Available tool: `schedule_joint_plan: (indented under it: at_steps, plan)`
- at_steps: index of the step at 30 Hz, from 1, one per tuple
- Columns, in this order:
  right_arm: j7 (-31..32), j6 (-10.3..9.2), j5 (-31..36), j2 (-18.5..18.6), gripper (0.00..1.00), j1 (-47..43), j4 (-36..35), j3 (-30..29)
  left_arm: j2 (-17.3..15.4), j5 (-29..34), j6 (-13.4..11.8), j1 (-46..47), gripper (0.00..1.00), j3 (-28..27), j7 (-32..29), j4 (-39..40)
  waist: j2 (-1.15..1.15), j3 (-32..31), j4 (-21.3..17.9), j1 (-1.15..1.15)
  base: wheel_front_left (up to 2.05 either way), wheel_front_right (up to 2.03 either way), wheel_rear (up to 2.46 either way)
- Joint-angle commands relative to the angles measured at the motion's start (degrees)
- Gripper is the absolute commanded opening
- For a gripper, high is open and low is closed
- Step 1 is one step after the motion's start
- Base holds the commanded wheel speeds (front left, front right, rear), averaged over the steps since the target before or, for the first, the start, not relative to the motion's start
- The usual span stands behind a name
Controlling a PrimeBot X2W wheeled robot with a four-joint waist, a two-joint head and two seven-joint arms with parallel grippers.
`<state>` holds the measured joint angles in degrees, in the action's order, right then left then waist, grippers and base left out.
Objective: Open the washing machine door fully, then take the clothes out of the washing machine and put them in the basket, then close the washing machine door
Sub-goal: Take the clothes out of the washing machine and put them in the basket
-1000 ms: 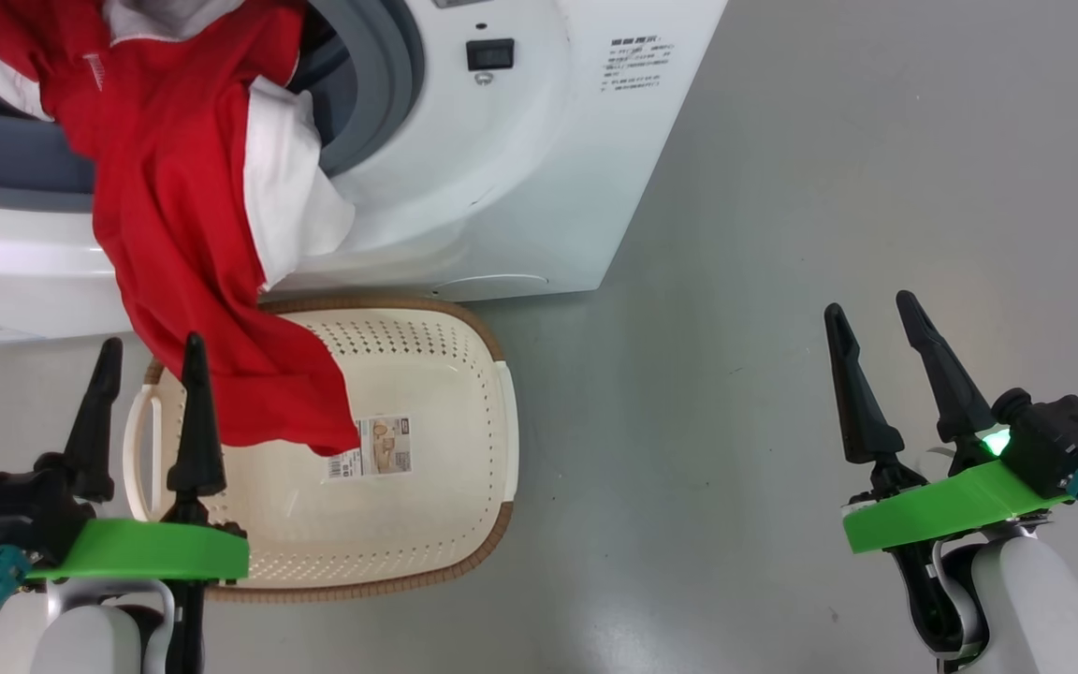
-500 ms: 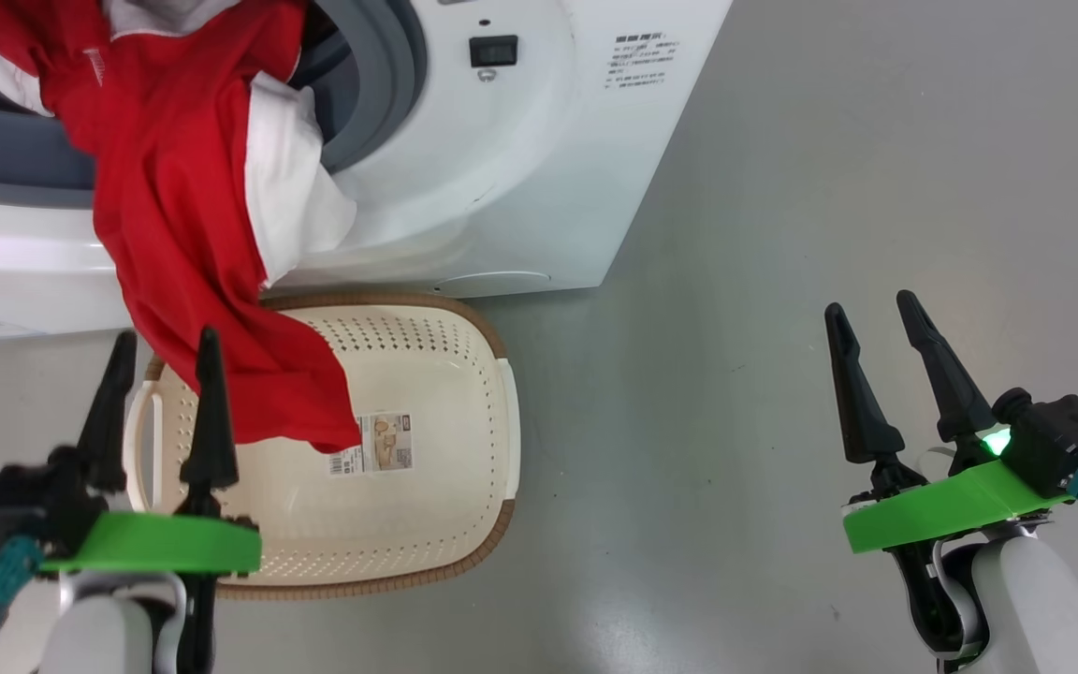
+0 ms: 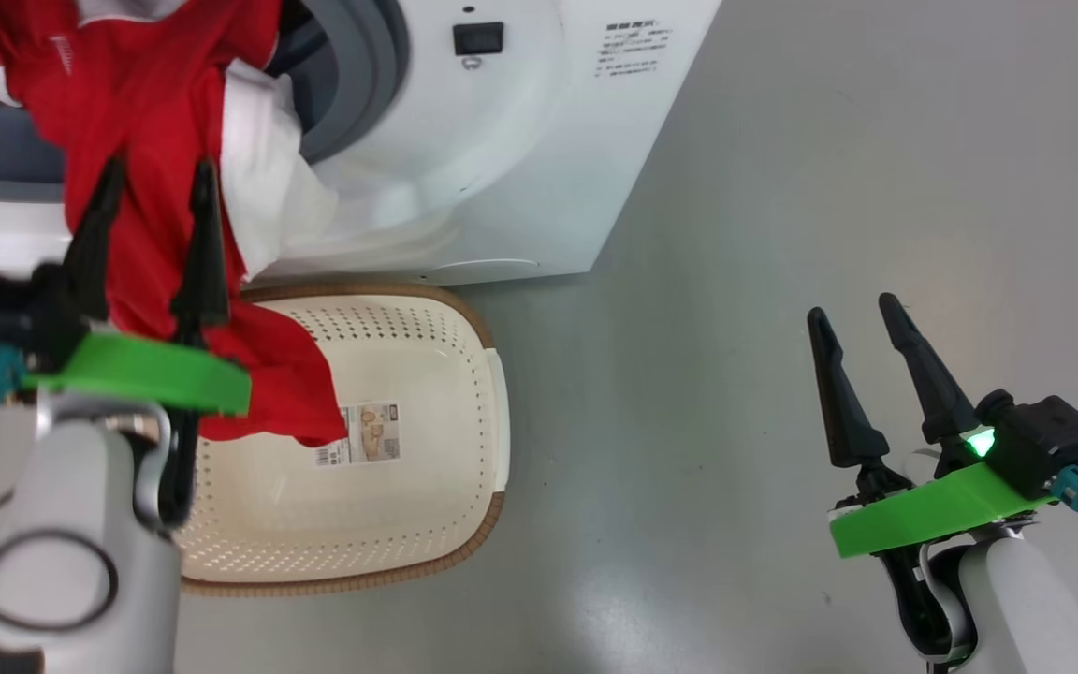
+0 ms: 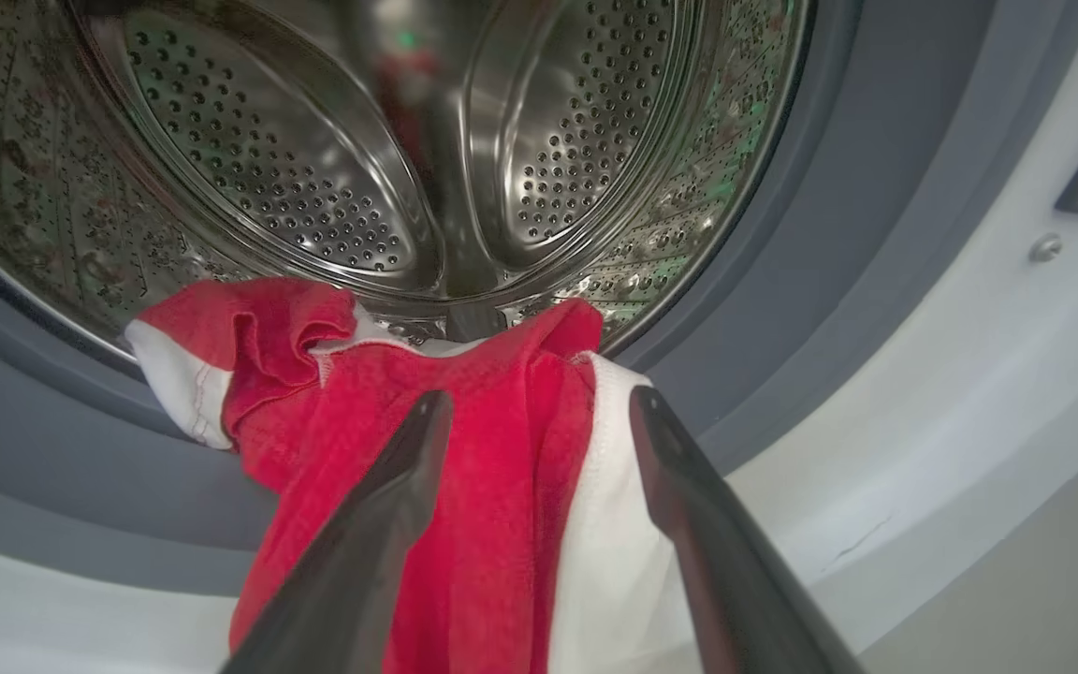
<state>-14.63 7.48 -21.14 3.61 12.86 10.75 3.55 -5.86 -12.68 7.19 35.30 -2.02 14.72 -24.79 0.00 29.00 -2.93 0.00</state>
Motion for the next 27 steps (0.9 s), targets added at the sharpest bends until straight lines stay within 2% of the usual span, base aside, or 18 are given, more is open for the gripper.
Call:
schedule_joint_plan:
  at_steps: [1, 16, 27]
  plan:
    - [-0.37, 0.01, -0.30, 0.07, 1.00, -0.18, -1.27, 1.70, -2.55, -0.50, 0.30, 2.92, 1.00, -0.41, 0.28, -1.10, 0.00, 0.67, -0.62, 0.00, 0.00, 0.00, 0.00]
    - [-0.37, 0.01, -0.46, -0.27, 1.00, 1.28, -1.59, 2.11, -3.66, -1.72, 0.30, 16.28, 1.00, 4.38, 0.28, -15.27, 0.00, 3.72, -2.51, 0.00, 0.00, 0.00, 0.00]
    - [-0.37, 0.01, -0.63, -0.54, 1.00, 2.46, -1.84, 2.34, -6.77, 2.43, -1.16, 23.67, 1.00, 2.39, 0.28, -26.62, 0.00, 5.24, -3.73, 0.00, 0.00, 0.00, 0.00]
